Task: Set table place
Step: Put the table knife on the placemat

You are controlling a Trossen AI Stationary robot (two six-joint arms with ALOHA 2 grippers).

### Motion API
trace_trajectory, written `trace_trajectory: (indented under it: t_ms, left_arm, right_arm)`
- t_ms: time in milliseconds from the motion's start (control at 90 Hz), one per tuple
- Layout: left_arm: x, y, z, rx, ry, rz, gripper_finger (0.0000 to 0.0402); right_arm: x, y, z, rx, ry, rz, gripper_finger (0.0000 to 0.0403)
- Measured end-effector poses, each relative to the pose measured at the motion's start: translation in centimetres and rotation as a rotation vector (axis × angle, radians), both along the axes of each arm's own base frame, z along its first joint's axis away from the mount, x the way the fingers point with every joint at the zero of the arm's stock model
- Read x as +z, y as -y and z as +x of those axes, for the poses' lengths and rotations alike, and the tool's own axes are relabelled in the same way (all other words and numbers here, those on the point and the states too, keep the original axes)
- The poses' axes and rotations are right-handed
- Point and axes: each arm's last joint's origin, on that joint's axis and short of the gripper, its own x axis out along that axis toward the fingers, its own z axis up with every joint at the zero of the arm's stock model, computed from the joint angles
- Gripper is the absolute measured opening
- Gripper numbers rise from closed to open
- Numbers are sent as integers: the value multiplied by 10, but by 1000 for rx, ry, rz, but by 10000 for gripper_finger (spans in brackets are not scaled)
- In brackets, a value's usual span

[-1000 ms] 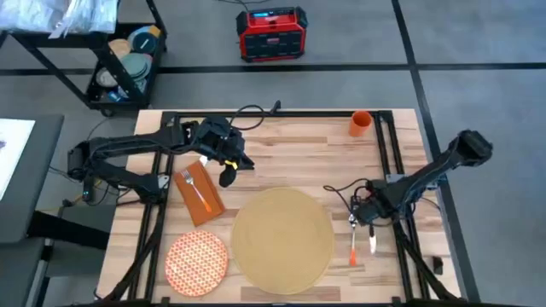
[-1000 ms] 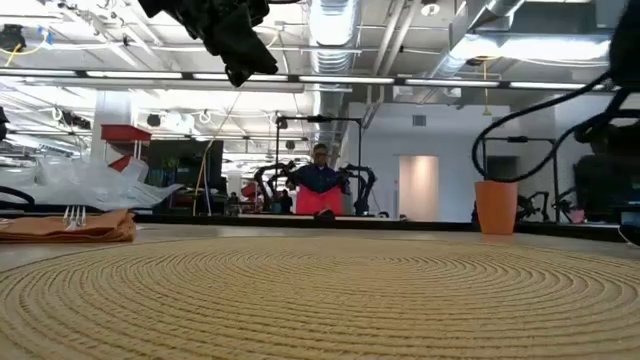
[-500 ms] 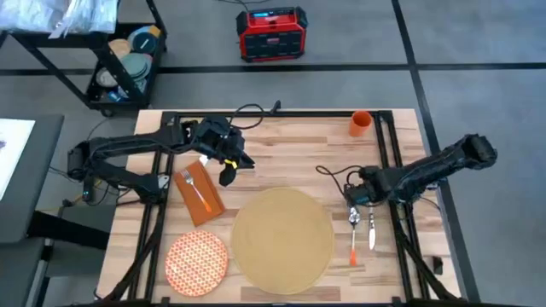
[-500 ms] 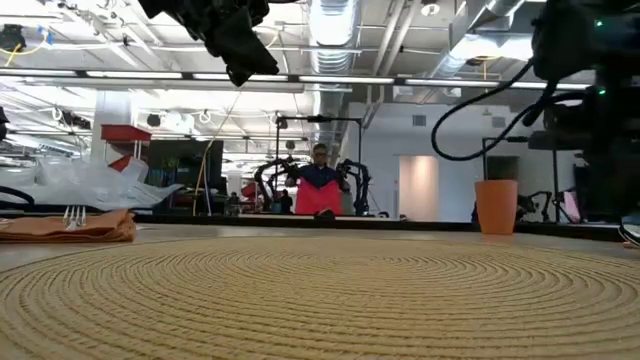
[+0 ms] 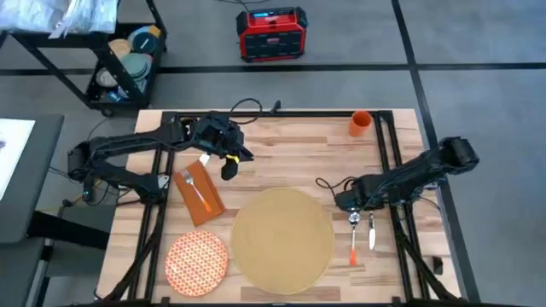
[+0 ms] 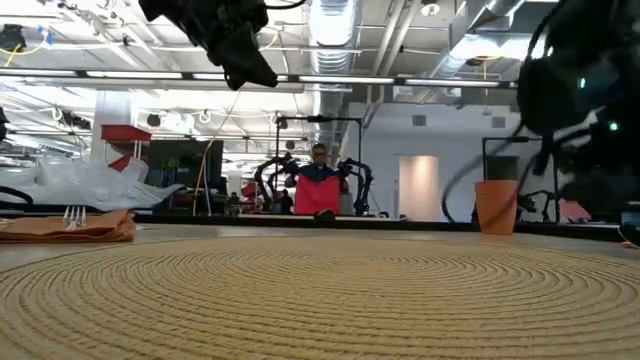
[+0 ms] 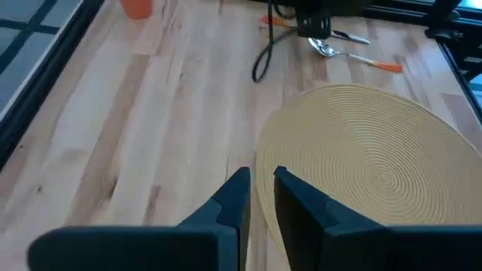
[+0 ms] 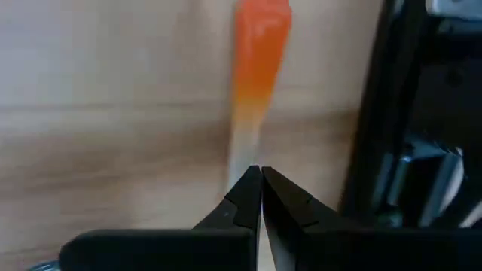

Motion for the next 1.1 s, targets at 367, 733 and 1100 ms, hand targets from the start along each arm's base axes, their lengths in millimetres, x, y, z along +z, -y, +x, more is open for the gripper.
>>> trace_trajectory:
  t_ms: [367, 733, 1100]
  left_arm:
    - [1, -2, 0, -16, 10, 37, 42]
    - [1, -3, 0, -14, 11, 37, 42]
    - [-1, -1, -1, 35, -10, -40, 42]
  right_arm:
    - [-3, 20, 10, 69, 80, 40, 0]
    - [17, 74, 33, 262, 480, -136, 0]
    - [23, 89, 33, 184, 524, -181, 0]
